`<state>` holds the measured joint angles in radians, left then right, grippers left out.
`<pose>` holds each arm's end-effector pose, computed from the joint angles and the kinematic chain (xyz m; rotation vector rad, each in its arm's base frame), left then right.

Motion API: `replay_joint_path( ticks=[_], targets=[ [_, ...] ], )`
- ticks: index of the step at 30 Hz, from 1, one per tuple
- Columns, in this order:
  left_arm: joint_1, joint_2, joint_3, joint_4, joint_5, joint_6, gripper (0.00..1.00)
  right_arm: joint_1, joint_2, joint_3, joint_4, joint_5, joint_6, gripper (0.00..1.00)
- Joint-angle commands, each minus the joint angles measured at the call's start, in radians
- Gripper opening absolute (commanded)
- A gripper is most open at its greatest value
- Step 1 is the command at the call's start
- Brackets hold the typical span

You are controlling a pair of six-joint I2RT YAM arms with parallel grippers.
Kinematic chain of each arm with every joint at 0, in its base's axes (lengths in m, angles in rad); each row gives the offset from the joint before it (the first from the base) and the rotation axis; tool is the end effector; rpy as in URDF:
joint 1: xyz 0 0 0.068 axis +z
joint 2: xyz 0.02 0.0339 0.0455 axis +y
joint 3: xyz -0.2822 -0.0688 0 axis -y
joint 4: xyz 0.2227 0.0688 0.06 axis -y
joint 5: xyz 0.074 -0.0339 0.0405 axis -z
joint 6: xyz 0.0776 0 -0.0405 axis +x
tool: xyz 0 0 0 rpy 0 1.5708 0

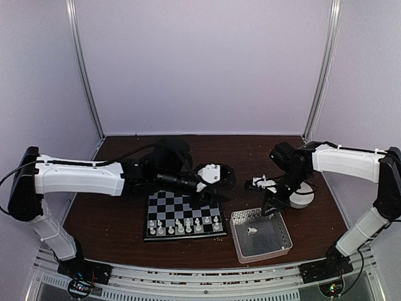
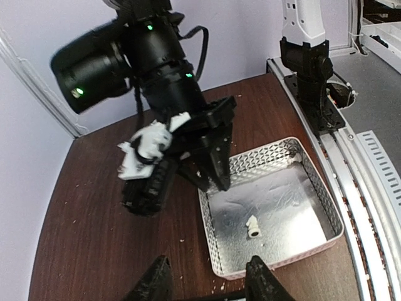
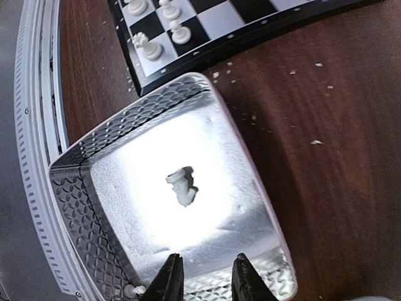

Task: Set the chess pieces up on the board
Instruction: Pick up the chess piece from the storage box.

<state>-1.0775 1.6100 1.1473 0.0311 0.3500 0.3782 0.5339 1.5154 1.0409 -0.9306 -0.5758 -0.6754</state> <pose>0.1615 -0.3566 0.2883 1.5383 1.3772 -0.7909 0.1961 0.1650 0.2097 -1.6637 2.2855 0.8182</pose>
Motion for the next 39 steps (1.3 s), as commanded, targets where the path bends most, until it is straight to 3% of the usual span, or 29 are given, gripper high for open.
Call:
replay_joint_path(
  ticks=[1, 5, 9, 14, 19, 25, 39],
  targets=[
    [-0.030, 0.154, 0.190, -0.214, 0.046, 0.023, 0.42, -0.093, -0.148, -0.011, 0.025, 0.031, 0.093, 0.28],
    [-0.038, 0.329, 0.405, -0.383, 0.017, -0.108, 0.45, -0.190, -0.259, -0.066, 0.123, 0.094, 0.196, 0.38],
    [-0.055, 0.507, 0.641, -0.567, -0.011, -0.212, 0.45, -0.257, -0.320, -0.092, 0.168, 0.118, 0.225, 0.40],
    [-0.084, 0.635, 0.816, -0.710, -0.060, -0.259, 0.42, -0.297, -0.344, -0.114, 0.191, 0.108, 0.229, 0.41],
    [-0.085, 0.691, 0.885, -0.762, -0.076, -0.262, 0.40, -0.301, -0.332, -0.114, 0.199, 0.087, 0.237, 0.42],
    [-0.133, 0.773, 1.023, -0.907, -0.076, -0.057, 0.38, -0.301, -0.322, -0.102, 0.206, 0.085, 0.250, 0.42],
    [-0.145, 0.900, 1.132, -0.935, -0.151, -0.082, 0.45, -0.301, -0.345, -0.114, 0.191, 0.065, 0.238, 0.42]
  ],
)
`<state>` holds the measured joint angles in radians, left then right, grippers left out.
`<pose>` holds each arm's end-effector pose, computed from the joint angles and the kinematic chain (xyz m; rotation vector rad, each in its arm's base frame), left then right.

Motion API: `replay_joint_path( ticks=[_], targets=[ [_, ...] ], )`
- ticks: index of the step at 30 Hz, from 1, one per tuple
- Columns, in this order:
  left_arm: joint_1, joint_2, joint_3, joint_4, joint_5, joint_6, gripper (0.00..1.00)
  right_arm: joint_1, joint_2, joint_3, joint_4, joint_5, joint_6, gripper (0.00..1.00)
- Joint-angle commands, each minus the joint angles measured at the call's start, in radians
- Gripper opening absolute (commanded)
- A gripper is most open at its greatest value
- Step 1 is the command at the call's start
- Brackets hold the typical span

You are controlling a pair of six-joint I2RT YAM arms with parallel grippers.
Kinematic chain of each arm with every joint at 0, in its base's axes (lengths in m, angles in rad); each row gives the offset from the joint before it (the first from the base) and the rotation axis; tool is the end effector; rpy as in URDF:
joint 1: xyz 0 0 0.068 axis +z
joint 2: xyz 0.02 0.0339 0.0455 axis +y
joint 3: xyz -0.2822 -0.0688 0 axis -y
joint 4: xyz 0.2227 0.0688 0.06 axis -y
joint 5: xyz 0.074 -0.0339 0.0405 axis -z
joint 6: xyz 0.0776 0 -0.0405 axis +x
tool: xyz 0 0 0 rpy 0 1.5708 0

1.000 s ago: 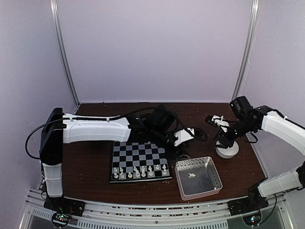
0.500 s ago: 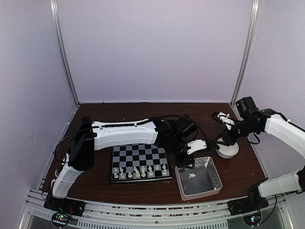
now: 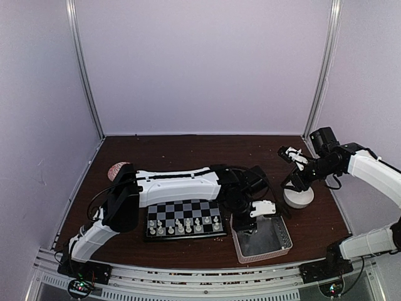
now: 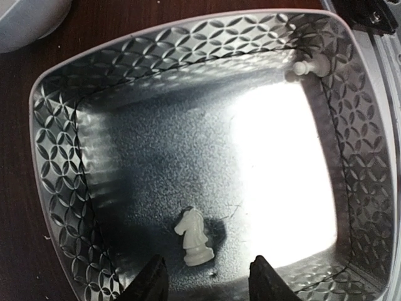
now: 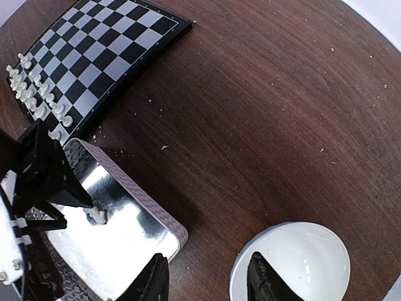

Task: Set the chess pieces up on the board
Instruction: Pick up the chess piece from the storage box.

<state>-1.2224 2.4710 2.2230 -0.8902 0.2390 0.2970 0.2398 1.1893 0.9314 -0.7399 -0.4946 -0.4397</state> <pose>0.1652 -0.5085 0.1567 1.9846 1.9819 -0.5762 0.2076 0.0887 0.2571 -0.9978 2.2710 0.5487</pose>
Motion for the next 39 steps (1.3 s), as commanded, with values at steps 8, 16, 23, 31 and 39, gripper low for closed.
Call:
replay_joint_path(
  ticks=[8, 16, 23, 31, 39],
  targets=[
    [0.000, 0.085, 0.084, -0.013, -0.132, -0.033, 0.39, -0.007, -0.029, -0.009, -0.004, -0.026, -0.002, 0.42],
    [0.000, 0.085, 0.078, -0.012, -0.123, -0.013, 0.33, -0.007, -0.019, -0.007, -0.007, -0.033, -0.003, 0.42],
    [0.000, 0.092, 0.078, 0.007, -0.066, 0.063, 0.32, -0.007, -0.010, -0.007, -0.009, -0.038, -0.005, 0.41],
    [0.000, 0.097, 0.080, 0.010, -0.056, 0.072, 0.24, -0.007, -0.010, -0.008, -0.013, -0.039, -0.005, 0.41],
    [0.000, 0.044, 0.052, 0.010, -0.099, 0.096, 0.09, -0.007, -0.014, 0.000, -0.024, -0.055, -0.002, 0.40]
  ],
)
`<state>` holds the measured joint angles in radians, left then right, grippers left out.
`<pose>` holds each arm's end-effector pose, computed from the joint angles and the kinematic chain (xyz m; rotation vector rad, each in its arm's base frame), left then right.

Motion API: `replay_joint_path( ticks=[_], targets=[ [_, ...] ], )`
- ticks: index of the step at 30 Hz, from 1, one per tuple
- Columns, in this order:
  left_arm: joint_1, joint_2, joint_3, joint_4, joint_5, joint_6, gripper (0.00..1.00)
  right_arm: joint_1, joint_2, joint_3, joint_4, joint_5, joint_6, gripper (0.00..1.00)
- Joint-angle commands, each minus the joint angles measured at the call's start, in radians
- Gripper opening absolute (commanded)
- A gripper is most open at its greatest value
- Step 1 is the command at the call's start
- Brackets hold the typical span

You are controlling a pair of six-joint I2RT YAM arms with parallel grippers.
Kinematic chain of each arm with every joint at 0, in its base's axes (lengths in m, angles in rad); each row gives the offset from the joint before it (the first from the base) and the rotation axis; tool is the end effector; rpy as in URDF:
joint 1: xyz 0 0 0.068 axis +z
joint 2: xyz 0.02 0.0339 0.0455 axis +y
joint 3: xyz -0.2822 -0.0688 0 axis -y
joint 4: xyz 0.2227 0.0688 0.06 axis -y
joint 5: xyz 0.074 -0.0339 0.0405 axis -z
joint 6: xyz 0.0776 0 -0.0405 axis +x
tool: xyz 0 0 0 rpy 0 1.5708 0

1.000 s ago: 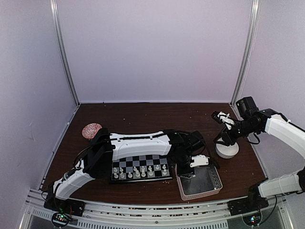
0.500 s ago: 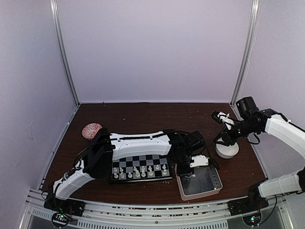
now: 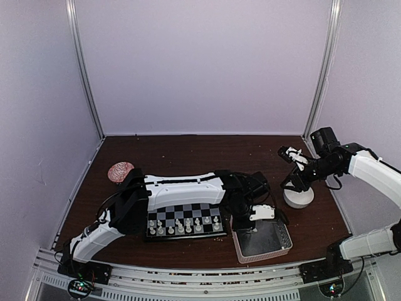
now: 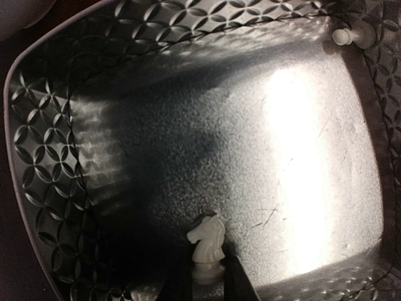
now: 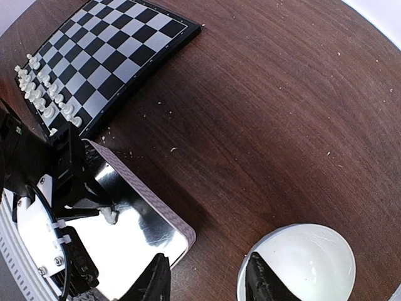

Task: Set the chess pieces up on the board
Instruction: Pick up the chess piece from the storage box, then place the chess piece on the chessboard.

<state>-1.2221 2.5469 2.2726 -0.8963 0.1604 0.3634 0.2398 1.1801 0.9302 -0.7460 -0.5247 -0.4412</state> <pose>0.1739 -0.5146 0.1303 2.0341 1.9401 -0.4427 0.2044 0.0900 0.2590 -1.0063 2.2550 0.5845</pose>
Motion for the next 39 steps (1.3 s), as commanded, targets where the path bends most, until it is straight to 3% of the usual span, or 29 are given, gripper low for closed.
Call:
replay_joint_path(
  ticks=[1, 8, 11, 19, 26, 34, 39],
  targets=[
    [-0.001, -0.052, -0.009, 0.020, -0.033, 0.033, 0.08, -0.008, -0.007, 0.010, -0.022, -0.028, 0.001, 0.40],
    [-0.001, -0.330, -0.277, 0.250, -0.112, 0.014, 0.05, -0.041, -0.028, 0.084, -0.074, -0.076, 0.064, 0.40],
    [-0.001, -0.486, -0.397, 0.390, -0.149, -0.002, 0.05, -0.058, -0.019, 0.128, -0.096, -0.158, 0.107, 0.46],
    [0.005, -0.693, -0.691, 0.754, -0.341, 0.033, 0.06, -0.038, 0.193, 0.282, -0.383, -0.686, 0.038, 0.53],
    [0.006, -0.686, -0.706, 0.813, -0.378, 0.046, 0.06, 0.019, 0.320, 0.343, -0.571, -0.890, -0.121, 0.52],
    [0.004, -0.681, -0.706, 0.836, -0.366, 0.046, 0.06, 0.075, 0.281, 0.273, -0.328, -0.974, 0.124, 0.46],
    [0.000, -0.689, -0.709, 0.853, -0.343, 0.044, 0.06, 0.079, 0.310, 0.287, -0.335, -0.912, 0.126, 0.46]
  ],
)
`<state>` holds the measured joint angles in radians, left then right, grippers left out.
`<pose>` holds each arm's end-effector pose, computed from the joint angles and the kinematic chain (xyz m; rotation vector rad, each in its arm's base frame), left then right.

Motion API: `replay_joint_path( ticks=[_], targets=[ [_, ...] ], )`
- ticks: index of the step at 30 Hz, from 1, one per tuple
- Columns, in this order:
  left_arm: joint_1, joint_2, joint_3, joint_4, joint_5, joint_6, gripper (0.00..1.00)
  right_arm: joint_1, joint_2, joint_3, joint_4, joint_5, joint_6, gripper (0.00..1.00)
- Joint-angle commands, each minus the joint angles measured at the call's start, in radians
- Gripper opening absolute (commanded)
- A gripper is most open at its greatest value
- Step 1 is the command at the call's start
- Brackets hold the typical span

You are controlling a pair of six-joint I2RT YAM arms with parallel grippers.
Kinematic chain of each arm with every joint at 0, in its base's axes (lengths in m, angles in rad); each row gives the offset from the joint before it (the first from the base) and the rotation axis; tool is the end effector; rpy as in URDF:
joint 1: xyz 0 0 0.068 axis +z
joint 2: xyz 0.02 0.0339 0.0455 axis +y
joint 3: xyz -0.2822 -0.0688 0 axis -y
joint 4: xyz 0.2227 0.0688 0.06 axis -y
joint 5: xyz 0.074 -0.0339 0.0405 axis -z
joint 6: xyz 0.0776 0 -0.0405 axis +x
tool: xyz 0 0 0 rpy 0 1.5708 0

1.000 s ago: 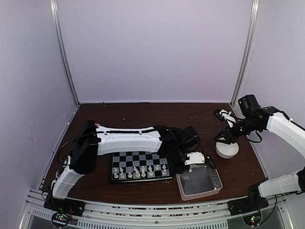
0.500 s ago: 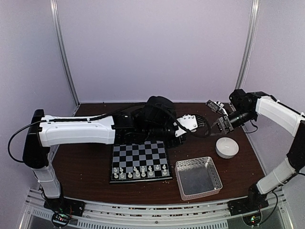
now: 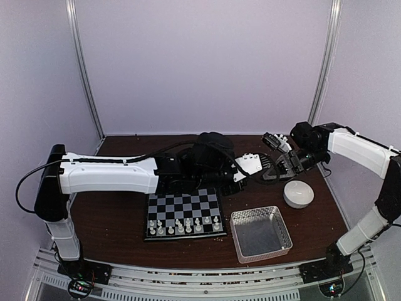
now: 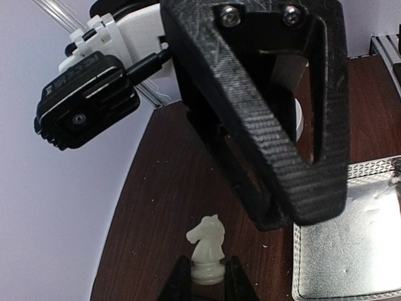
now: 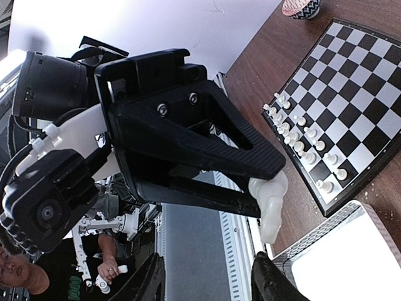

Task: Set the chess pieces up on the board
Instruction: Place the chess piece on the chessboard.

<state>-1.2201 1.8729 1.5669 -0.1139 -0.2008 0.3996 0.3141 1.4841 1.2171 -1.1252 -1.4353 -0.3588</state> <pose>0.1765 -0.4374 0.3119 1.3532 1.4684 -0.3315 0.2057 0.1477 0.3106 -0.9055 2.0584 1.9520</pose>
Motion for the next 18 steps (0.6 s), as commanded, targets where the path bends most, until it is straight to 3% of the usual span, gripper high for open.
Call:
replay_joint_path(
  ticks=[1, 18],
  targets=[
    [-0.004, -0.014, -0.004, 0.072, 0.023, 0.008, 0.06, 0.004, 0.007, 0.012, 0.039, 0.007, 0.036, 0.45],
    [-0.019, 0.002, 0.010, 0.069, 0.058, 0.006, 0.06, 0.004, 0.058, 0.091, -0.037, 0.023, -0.049, 0.26]
  ],
)
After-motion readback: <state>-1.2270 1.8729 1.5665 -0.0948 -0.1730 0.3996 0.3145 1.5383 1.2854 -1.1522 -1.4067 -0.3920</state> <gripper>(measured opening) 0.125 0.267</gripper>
